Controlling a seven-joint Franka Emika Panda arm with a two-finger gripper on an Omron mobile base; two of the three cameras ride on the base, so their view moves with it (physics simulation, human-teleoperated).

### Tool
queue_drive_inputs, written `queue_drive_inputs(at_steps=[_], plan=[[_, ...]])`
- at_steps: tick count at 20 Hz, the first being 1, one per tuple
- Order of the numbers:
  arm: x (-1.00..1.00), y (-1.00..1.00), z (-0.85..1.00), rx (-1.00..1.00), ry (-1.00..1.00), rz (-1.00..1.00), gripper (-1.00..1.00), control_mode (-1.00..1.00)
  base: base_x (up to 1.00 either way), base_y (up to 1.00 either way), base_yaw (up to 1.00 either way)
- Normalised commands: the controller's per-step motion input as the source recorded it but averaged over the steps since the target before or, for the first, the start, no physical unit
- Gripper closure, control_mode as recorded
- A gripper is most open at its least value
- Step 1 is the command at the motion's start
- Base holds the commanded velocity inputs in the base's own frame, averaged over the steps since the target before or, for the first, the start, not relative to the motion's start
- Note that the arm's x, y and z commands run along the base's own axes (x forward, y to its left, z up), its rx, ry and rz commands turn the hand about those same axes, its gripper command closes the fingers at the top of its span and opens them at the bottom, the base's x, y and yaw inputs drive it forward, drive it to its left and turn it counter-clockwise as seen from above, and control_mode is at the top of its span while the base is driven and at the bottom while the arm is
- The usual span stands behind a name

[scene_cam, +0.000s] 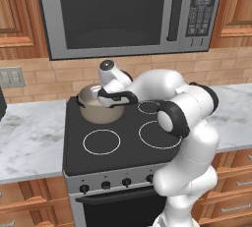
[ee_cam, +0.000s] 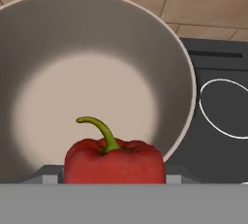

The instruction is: Turn on the burner for the pot on the stove. Wait thirty seconds for the pot to heat up. Then add the bell pepper to the pot.

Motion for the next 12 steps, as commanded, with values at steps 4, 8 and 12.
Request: queue_drive_inputs(at_steps=[4,8,12], plan=[[0.25,0.00,-0.19,0.00,-0.01,0.00,1.00,-1.00,0.00,0.00,0.00],[0.34,0.00,-0.06,0.00,-0.01,0.00,1.00,-1.00,0.00,0.00,0.00],[0.41,0.01,0.00,0.00,0.00,0.00,1.00,-1.00,0.00,0.00,0.00]])
